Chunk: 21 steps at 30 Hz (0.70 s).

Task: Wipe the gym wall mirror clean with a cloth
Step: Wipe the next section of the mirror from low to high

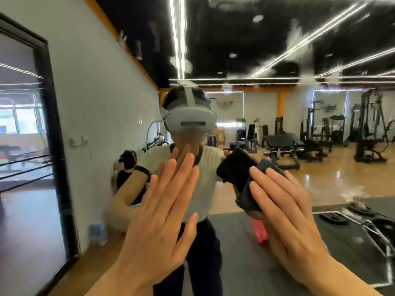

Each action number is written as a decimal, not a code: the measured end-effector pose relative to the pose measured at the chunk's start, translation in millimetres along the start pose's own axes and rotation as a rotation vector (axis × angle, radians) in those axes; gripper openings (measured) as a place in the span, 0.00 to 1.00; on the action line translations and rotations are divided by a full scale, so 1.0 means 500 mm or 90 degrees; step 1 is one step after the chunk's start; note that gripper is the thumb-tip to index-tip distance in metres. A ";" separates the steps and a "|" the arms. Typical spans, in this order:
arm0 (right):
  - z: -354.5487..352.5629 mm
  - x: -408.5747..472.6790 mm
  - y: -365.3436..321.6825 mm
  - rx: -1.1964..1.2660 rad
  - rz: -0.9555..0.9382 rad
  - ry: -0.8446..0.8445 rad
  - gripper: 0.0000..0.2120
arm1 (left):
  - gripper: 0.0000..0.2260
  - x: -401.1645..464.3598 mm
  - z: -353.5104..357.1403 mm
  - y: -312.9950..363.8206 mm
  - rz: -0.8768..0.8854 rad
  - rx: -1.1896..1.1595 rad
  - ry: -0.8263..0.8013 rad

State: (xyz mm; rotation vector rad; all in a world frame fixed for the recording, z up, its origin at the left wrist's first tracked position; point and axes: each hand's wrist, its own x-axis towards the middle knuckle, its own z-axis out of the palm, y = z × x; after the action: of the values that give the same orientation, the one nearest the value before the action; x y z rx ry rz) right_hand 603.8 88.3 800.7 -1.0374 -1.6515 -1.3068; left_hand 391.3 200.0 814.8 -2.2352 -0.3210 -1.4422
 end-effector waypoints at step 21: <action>0.037 0.495 0.126 -0.003 0.001 0.136 0.19 | 0.31 0.390 -0.182 -0.216 -0.021 0.026 0.062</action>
State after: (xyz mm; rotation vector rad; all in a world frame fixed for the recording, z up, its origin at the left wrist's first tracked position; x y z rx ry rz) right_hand 569.2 147.8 1047.3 -0.8684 -1.4869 -1.3713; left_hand 355.0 238.6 1049.9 -2.1284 -0.3537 -1.5413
